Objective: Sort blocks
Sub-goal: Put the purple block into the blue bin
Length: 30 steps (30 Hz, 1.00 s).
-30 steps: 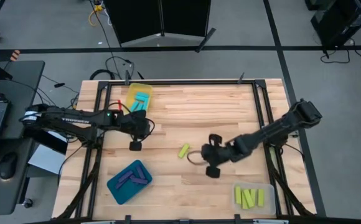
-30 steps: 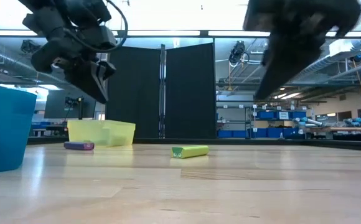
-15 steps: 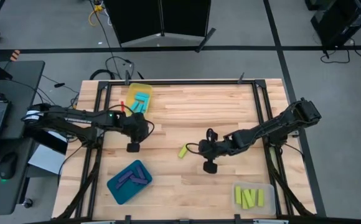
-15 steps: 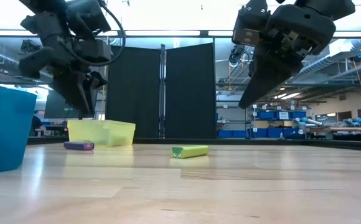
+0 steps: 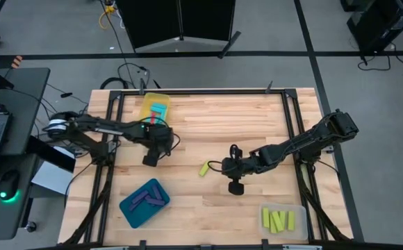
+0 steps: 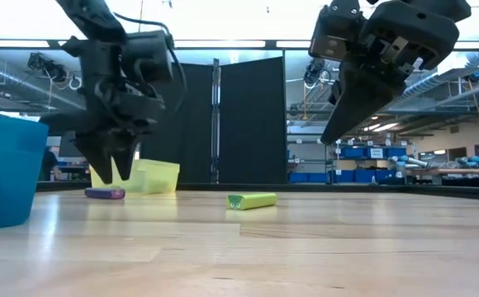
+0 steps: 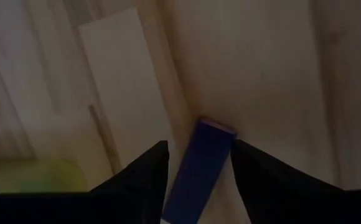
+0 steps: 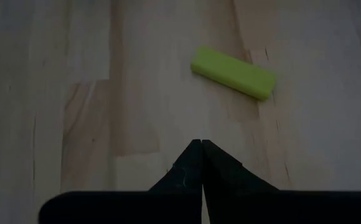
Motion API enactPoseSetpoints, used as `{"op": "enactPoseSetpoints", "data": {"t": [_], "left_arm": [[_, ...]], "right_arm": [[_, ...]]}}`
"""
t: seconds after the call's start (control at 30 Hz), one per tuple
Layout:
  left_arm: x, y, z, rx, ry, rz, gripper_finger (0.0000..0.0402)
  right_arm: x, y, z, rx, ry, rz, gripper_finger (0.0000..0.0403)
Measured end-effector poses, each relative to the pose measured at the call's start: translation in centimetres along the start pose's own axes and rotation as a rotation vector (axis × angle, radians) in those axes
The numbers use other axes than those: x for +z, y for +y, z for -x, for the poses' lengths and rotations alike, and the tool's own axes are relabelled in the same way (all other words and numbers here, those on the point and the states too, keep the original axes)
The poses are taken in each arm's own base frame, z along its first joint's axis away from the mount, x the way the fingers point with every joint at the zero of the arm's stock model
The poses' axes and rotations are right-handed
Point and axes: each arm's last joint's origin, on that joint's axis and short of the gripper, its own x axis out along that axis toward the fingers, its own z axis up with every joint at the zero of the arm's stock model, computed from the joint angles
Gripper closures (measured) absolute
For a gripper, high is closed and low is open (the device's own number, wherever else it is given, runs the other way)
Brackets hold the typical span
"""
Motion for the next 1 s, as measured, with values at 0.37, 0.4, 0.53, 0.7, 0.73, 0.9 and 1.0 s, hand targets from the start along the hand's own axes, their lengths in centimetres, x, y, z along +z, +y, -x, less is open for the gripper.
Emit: {"op": "enactPoseSetpoints", "data": {"t": [0.37, 0.4, 0.53, 0.7, 0.73, 0.9, 1.0], "left_arm": [[0.0, 0.7, -2.8, -0.062, 0.154, -0.036, 0.0218], [0.0, 0.7, -3.0, -0.066, 0.163, -0.037, 0.0218], [0.0, 0.6, -3.2, -0.065, 0.172, -0.038, 0.0222], [0.0, 0.2, -3.2, -0.066, 0.177, -0.054, 0.0264], [0.2, 0.2, -3.1, -0.062, 0.178, -0.062, 0.0278], [1.7, -0.4, -1.8, -0.057, 0.195, -0.112, 0.0303], [3.5, -1.0, 0.0, -0.048, 0.162, -0.161, 0.0303]], "right_arm": [[-0.2, 0.5, 0.1, 0.029, 0.01, 0.058, 0.0393], [-0.2, 0.5, 0.1, 0.03, 0.01, 0.059, 0.0393], [-0.2, 0.5, 0.1, 0.03, 0.01, 0.059, 0.0393], [-0.2, 0.5, 0.1, 0.03, 0.01, 0.059, 0.0393], [-0.2, 0.5, 0.1, 0.03, 0.01, 0.059, 0.0393], [-0.2, 0.5, 0.1, 0.03, 0.013, 0.076, 0.0393], [-0.4, 0.5, 0.1, 0.035, 0.028, 0.083, 0.0393]]}}
